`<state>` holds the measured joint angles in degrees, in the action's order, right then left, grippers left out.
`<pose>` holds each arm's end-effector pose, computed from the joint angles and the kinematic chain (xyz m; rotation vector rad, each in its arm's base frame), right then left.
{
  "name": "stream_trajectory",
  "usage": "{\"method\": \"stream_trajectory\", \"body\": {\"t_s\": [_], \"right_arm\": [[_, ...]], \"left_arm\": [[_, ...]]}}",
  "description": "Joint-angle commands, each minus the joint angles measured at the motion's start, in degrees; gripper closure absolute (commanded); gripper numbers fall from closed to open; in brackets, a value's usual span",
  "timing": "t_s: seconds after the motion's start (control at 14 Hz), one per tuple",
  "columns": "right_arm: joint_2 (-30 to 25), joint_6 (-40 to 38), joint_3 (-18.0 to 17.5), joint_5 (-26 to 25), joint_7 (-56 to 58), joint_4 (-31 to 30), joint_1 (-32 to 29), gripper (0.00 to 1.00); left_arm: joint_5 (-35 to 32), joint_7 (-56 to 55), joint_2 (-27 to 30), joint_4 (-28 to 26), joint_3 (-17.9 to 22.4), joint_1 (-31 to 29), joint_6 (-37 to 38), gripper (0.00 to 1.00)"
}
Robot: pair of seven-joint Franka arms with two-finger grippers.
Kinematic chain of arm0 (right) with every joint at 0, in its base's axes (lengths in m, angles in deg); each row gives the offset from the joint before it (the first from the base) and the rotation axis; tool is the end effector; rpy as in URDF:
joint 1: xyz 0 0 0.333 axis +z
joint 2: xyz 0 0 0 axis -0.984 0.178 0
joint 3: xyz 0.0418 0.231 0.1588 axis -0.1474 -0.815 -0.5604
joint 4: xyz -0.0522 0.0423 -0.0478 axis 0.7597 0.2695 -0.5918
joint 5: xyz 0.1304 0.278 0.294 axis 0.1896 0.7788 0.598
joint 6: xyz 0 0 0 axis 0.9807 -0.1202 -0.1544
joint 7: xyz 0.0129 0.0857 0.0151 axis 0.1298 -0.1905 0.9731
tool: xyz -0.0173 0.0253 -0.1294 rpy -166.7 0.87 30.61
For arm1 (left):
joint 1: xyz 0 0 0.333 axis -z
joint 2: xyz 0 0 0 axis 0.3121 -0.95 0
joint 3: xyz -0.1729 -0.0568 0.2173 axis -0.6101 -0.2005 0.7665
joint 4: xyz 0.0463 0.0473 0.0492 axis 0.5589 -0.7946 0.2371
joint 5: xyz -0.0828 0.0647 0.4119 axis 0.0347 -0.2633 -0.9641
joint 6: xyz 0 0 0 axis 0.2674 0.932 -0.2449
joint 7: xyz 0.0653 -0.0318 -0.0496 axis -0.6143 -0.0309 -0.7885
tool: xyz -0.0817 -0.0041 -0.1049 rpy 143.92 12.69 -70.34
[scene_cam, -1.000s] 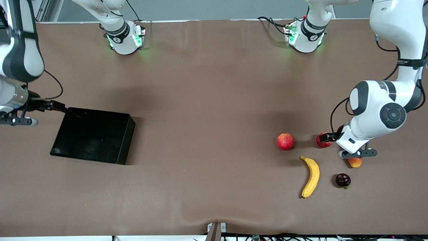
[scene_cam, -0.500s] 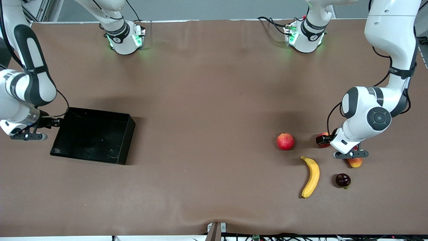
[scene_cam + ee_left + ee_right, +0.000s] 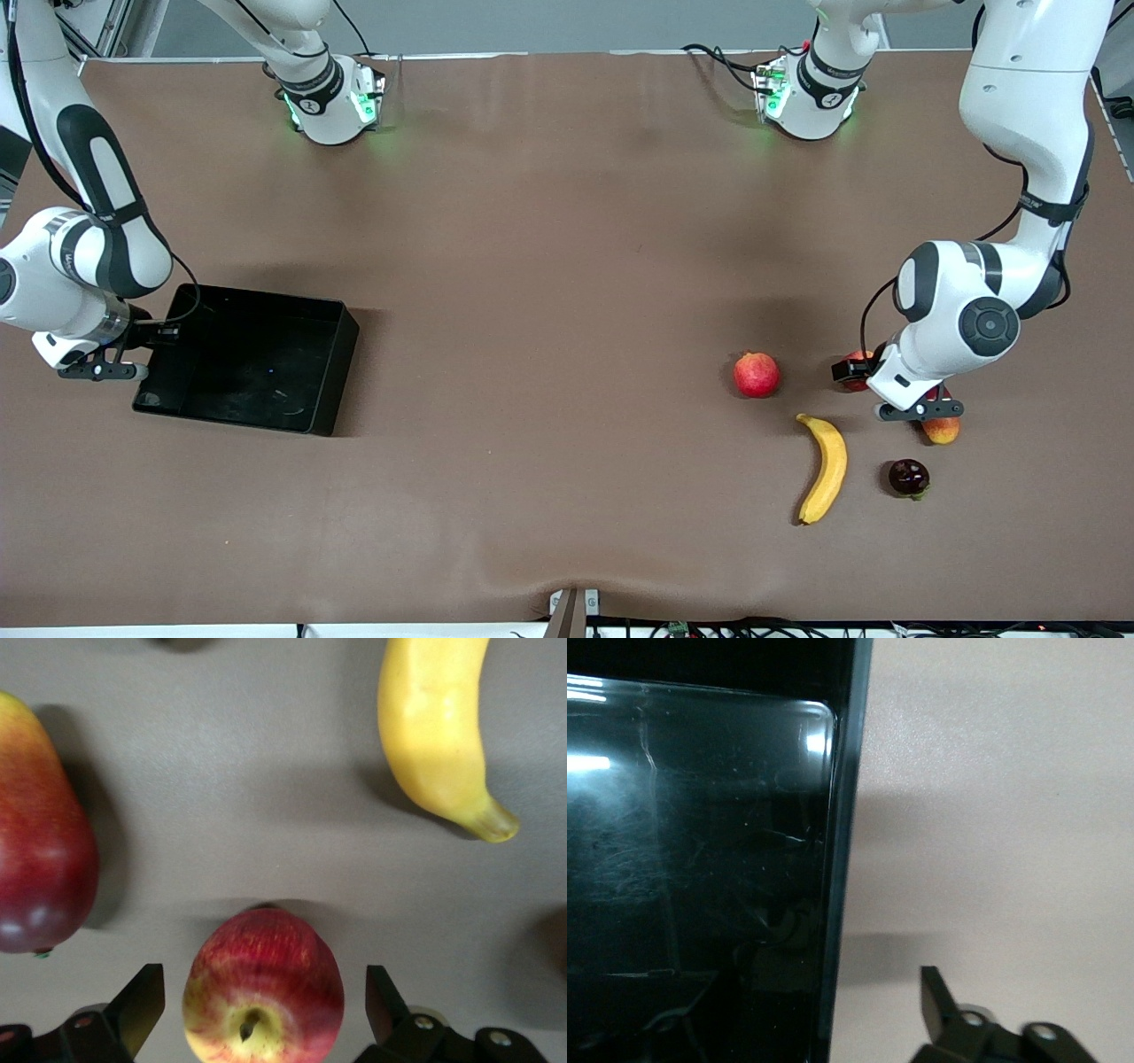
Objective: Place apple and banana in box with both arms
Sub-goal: 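Lower the left gripper onto the apple while the right gripper grips the tray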
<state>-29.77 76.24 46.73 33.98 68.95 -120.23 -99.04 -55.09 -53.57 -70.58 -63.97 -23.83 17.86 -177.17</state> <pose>0.5596 -0.2100 0.1322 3.1250 -0.0315 -0.1104 0.6268 -0.0176 0.1323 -3.0873 -0.0612 0.1017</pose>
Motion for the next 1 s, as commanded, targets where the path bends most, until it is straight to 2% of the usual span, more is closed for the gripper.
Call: {"method": "stream_trajectory", "body": {"t_s": [0.0, 0.36, 0.93], "right_arm": [[0.0, -0.6, -1.0, -0.1, 0.6, 0.8, -1.4, 1.00], [0.0, -0.7, -1.0, -0.1, 0.8, 0.8, -1.4, 1.00], [-2.1, -2.3, -1.2, -0.1, 4.0, 1.6, -0.9, 1.00]], "left_arm": [[-1.0, 0.6, -1.0, -0.3, -0.3, -0.2, -2.0, 0.00], [-1.0, 0.6, -2.9, -0.2, -0.3, 0.1, -4.0, 0.00], [-1.0, 0.7, -0.7, -2.3, -0.3, -0.3, -3.2, 0.00]]}}
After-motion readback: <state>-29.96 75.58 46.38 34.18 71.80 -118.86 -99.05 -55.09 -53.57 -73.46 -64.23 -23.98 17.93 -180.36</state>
